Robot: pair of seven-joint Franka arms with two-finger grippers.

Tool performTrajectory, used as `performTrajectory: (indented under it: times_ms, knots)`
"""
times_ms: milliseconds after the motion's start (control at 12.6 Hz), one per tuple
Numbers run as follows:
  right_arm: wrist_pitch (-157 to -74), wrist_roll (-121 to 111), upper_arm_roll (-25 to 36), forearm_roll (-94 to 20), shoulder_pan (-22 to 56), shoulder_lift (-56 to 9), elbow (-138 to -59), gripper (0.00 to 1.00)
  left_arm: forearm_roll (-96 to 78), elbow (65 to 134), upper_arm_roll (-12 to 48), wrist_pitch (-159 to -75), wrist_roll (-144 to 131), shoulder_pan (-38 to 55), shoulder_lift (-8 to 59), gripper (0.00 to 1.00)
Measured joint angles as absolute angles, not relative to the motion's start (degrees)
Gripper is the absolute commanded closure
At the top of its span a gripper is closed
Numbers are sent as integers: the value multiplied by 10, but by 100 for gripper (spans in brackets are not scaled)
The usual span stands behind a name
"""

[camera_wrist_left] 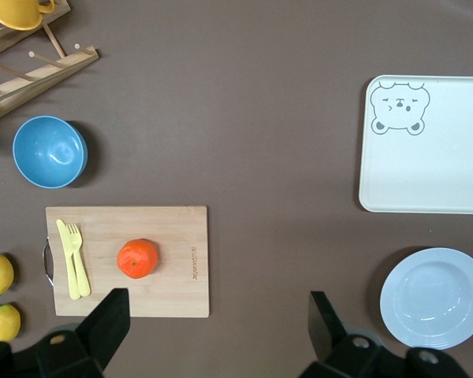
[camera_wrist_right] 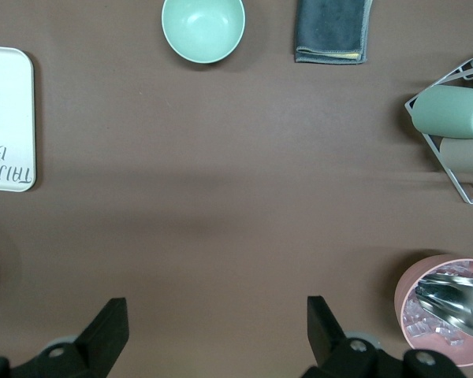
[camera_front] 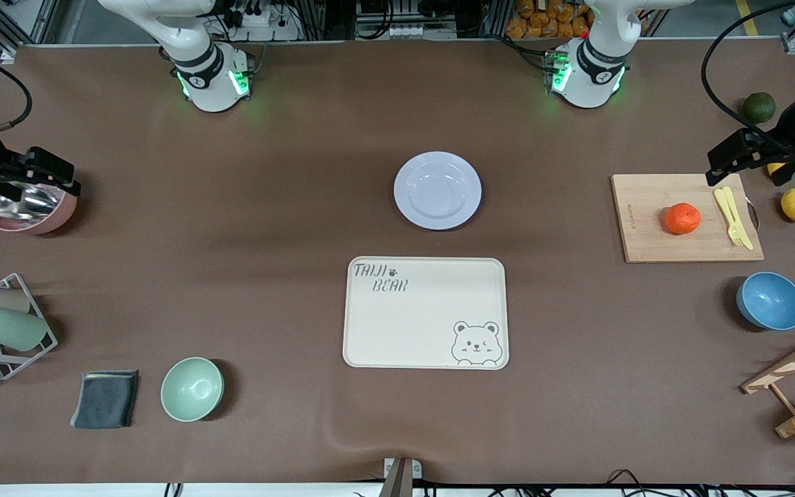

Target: Place orange and plate with both arms

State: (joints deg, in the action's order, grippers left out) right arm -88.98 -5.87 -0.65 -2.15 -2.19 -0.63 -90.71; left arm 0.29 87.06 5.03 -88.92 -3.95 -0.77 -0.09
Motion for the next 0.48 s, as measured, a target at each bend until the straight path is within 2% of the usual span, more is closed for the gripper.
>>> performTrajectory:
  times_ms: [478]
  knots:
    - [-890, -59, -10, -21, -22, -6, -906, 0, 12, 876, 42, -884, -39, -12, 1, 0]
